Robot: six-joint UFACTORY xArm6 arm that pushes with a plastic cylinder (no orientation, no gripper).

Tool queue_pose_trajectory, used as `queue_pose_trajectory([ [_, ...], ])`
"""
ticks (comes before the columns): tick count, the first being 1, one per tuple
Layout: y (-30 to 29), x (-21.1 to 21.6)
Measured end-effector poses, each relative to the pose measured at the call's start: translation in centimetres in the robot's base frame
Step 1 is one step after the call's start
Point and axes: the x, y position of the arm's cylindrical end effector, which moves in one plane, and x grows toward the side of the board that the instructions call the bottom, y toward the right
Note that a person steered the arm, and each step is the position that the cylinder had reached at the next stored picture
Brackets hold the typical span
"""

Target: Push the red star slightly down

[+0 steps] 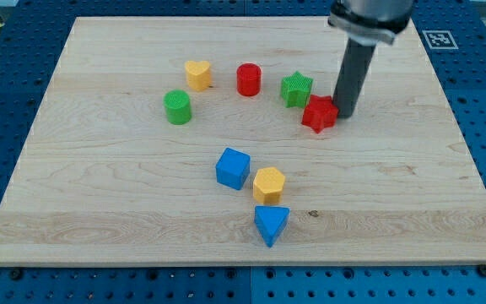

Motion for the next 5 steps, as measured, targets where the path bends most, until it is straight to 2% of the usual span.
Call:
queue_pose_trajectory([
  [1, 1.1, 7.0],
  [2, 3.1, 7.9],
  [4, 6.1, 0.8],
  [5, 6.2, 2.4],
])
